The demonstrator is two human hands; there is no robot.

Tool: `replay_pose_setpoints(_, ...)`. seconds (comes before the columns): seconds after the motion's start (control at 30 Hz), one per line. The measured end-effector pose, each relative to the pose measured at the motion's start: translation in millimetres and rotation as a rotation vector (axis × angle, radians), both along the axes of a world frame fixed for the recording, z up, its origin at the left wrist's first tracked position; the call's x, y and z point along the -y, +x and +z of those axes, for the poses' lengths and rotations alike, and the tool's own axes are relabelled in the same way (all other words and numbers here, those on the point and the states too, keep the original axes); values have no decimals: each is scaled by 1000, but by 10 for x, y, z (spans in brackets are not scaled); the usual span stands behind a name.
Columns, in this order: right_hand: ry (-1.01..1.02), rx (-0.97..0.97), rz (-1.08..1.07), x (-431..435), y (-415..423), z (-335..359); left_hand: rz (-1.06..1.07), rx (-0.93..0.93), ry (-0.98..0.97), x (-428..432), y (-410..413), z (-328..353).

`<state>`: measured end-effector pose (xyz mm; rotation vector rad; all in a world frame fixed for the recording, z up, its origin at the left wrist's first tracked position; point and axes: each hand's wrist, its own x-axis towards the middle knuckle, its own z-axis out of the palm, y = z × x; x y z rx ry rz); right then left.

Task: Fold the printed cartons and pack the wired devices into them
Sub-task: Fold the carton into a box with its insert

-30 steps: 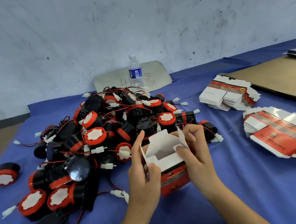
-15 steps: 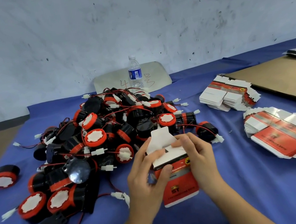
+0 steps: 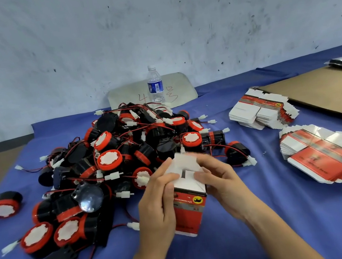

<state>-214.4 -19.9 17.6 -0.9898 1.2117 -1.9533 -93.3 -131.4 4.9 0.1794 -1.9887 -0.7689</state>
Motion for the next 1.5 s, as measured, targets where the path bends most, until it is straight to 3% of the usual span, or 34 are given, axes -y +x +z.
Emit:
replay_pose_setpoints(0.2,168,-50,-44,26,71,1,-94,-19,164,-59,-23,-34)
replay_pose_setpoints(0.5,382,137,166,-14,11,31,-54,222,-72,-52,-5,-108)
replay_pose_setpoints(0.83,283,25,39,23,34,-10,-54,240,97,-118,-10,-121)
replay_pose_setpoints(1.03,141,306,177,41,-22,-10,-85,184,143,-95,8,-102)
replay_pose_setpoints(1.27,199,313,219,17,-53,7,-121,166,71,-139,21,-73)
replay_pose_setpoints(1.5,33,480,167,-11,-82,40,-96,120,99,-126,12,-67)
